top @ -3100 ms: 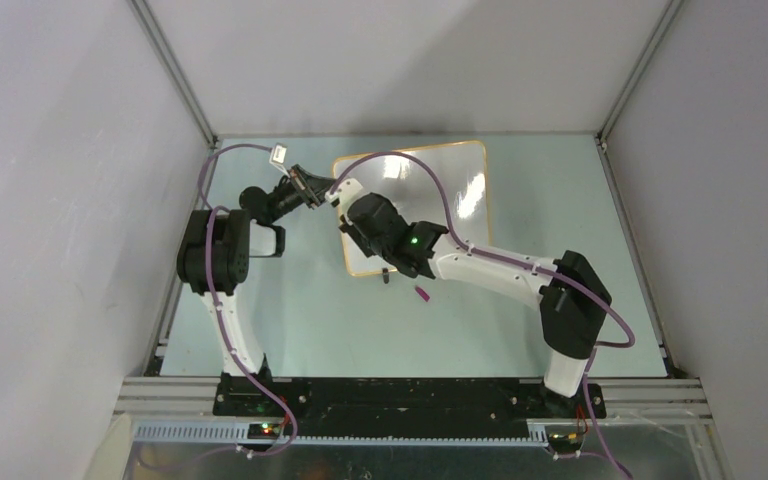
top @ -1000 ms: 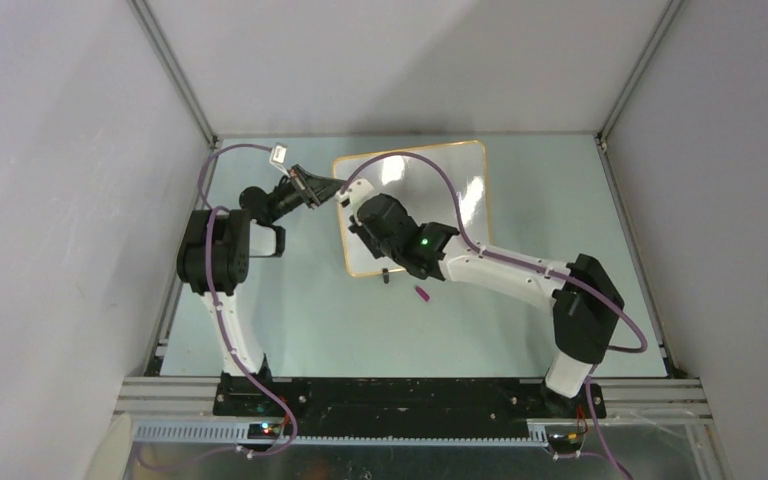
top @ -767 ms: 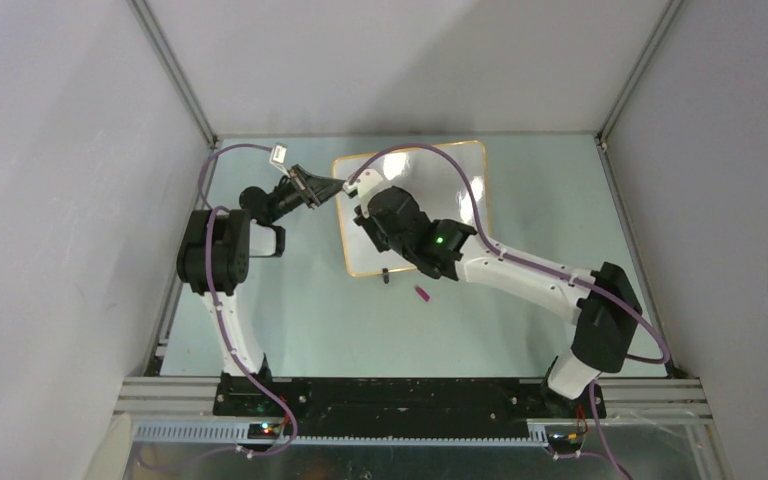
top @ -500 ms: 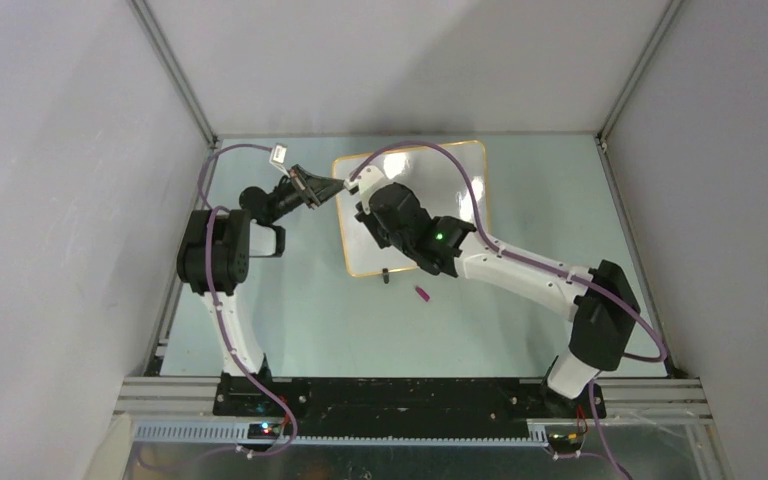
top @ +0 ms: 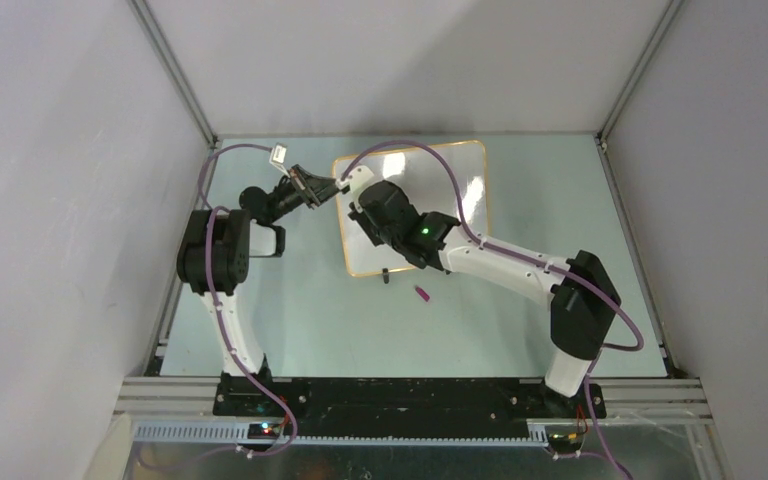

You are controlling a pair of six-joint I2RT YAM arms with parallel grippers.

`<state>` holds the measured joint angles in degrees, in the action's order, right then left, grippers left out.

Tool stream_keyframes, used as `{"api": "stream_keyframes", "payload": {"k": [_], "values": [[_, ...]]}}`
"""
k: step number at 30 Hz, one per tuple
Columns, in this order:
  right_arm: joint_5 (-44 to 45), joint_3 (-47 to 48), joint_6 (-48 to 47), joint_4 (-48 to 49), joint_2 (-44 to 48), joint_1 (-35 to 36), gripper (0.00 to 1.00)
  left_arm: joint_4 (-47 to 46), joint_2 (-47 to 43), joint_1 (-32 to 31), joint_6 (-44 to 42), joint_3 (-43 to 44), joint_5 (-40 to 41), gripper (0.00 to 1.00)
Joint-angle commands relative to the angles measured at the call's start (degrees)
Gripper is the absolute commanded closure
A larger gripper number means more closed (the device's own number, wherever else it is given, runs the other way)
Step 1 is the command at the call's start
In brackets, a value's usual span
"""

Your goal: Write a sentence on the whiteboard

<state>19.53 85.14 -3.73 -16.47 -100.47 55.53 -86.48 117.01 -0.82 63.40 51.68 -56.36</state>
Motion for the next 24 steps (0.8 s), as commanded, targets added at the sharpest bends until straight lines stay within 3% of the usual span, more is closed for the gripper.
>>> {"api": "stream_keyframes", "payload": {"k": [1,24], "values": [[0.1,3.4,-1.1,0.9,-0.5,-0.2,1.0,-1.2,-0.4,-0.8,-3.9,-1.1,-3.1,1.0],[2.0,1.0,-0.6,0.0,-0.1,-0.4,1.0,-1.2,-0.5,-0.8,-3.9,-1.2,-3.1,1.0]]}}
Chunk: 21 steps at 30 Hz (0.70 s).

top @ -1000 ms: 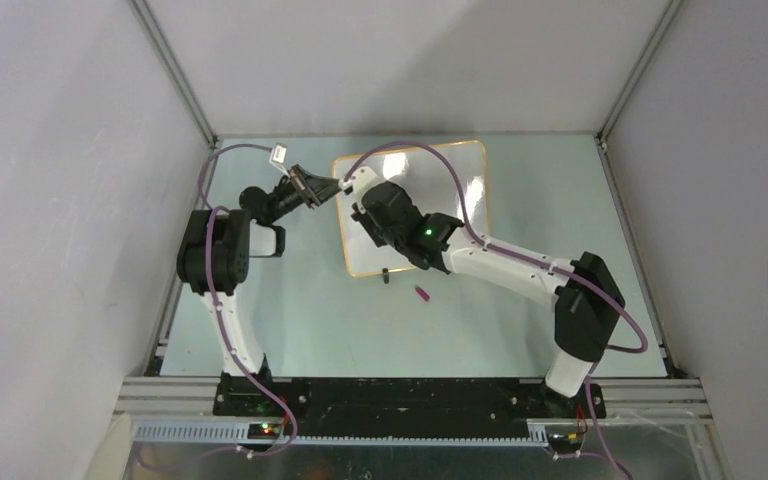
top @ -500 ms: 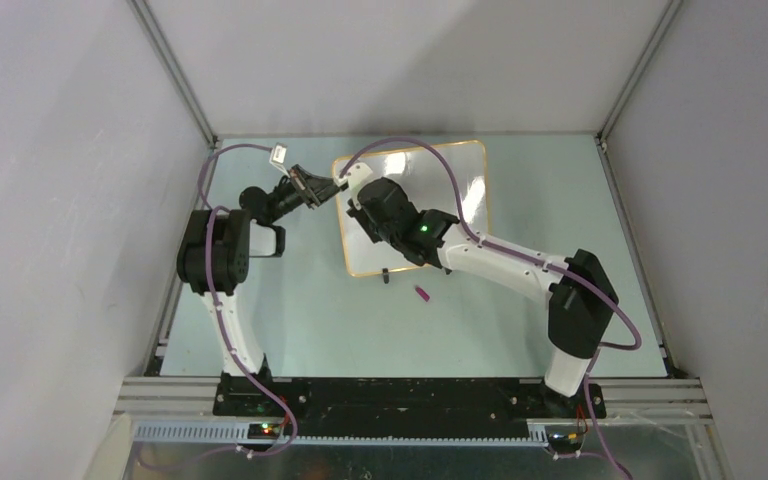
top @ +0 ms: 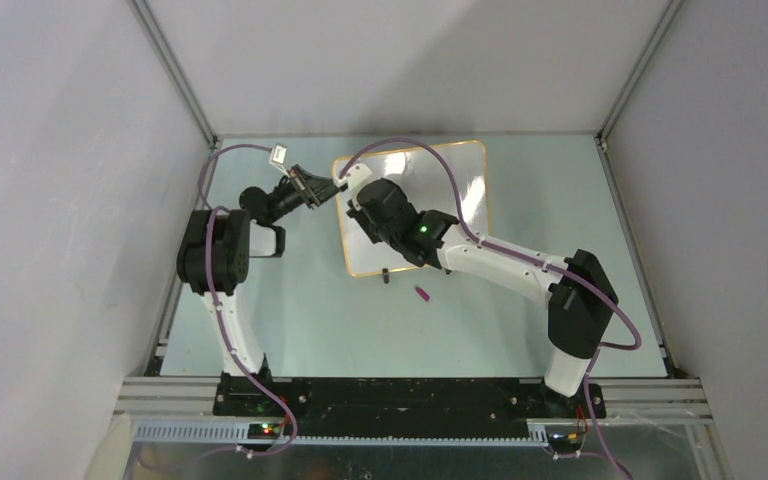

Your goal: Write a sentence on the whiteboard

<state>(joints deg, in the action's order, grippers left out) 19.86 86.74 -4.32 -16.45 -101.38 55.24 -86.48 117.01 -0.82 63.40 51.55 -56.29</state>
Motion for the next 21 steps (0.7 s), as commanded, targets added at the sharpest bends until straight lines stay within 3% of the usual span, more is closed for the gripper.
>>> {"api": "stream_keyframes", "payload": {"k": [1,21], "values": [[1.7,-0.8,0.0,0.0,1.0,-0.4,1.0,-1.2,-0.5,-0.8,-3.9,-1.1,-3.3,1.0],[1.1,1.1,-0.3,-0.5,0.6,0.2,1.0,-1.2,-0.5,-0.8,-3.9,-1.0,-3.2,1.0]]}}
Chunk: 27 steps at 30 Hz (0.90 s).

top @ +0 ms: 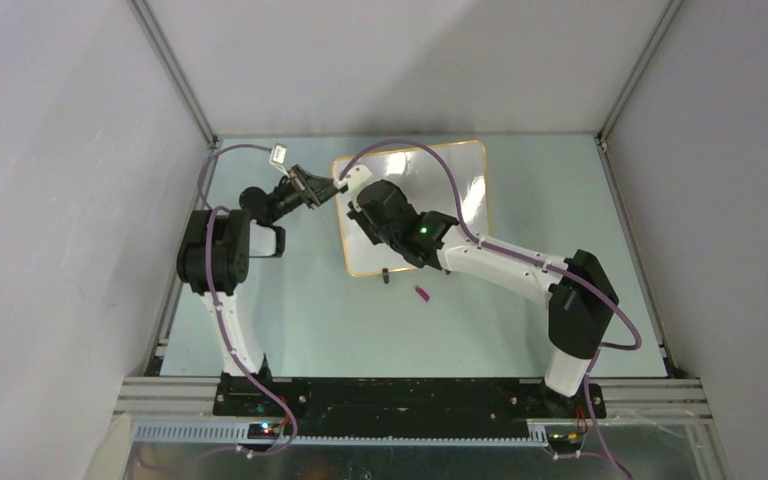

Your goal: Write a sentence on the whiteboard

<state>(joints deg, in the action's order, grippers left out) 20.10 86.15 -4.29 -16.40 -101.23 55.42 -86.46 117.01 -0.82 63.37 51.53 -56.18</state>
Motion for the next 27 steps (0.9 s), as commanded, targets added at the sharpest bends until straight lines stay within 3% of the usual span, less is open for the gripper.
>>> {"api": "stream_keyframes", "payload": {"k": [1,14,27], "values": [[0.8,2.0,-0.3,-0.8,0.7,0.0,1.0,-1.2,-0.5,-0.9,-3.9,-1.0,-3.3,1.0],[1.9,1.7,-0.7,-2.4,6.2,2.3,1.0,-1.2,-0.5,-0.9,-4.0,-1.1,-3.3,1.0],[1.9,-0.6,0.1,-0.8,3.4,1.6,1.0,-1.2,-0.5,-0.8,-3.9,-1.1,-3.2,1.0]]}}
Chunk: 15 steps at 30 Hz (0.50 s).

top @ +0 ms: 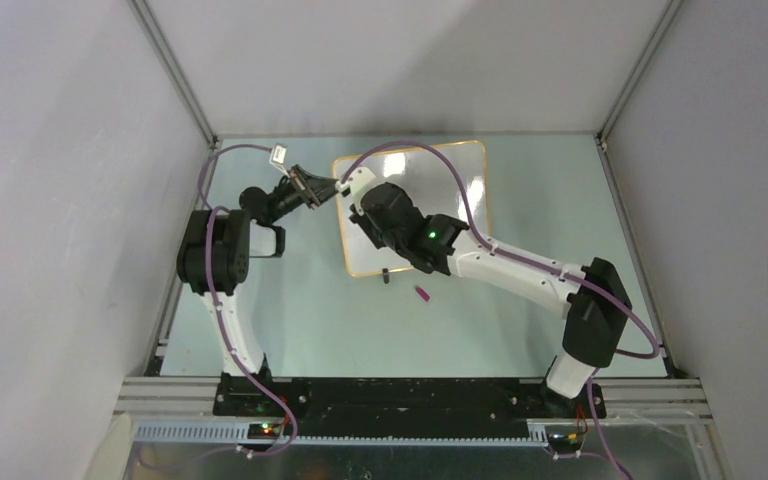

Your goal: Write a sentence on the whiteboard

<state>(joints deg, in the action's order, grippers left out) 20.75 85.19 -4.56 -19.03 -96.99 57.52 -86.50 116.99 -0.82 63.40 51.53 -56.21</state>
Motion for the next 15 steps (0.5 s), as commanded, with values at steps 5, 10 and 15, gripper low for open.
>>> {"api": "stream_keyframes", "payload": {"k": [5,10,15], "values": [[0.8,0.3,0.4,2.7,-2.2,-1.0,1.0,-1.2,-0.5,-0.9,-4.0,-1.1,-3.1,1.0],[0.6,0.9,0.4,3.1,-3.3,-1.1,1.0,-1.1,-0.3,-0.9,-3.9,-1.0,-3.2,1.0],[0.6,1.3,0.3,3.3,-3.8,-1.3,1.0,-1.1,-0.3,-0.8,-3.9,-0.9,-3.1,1.0]]}}
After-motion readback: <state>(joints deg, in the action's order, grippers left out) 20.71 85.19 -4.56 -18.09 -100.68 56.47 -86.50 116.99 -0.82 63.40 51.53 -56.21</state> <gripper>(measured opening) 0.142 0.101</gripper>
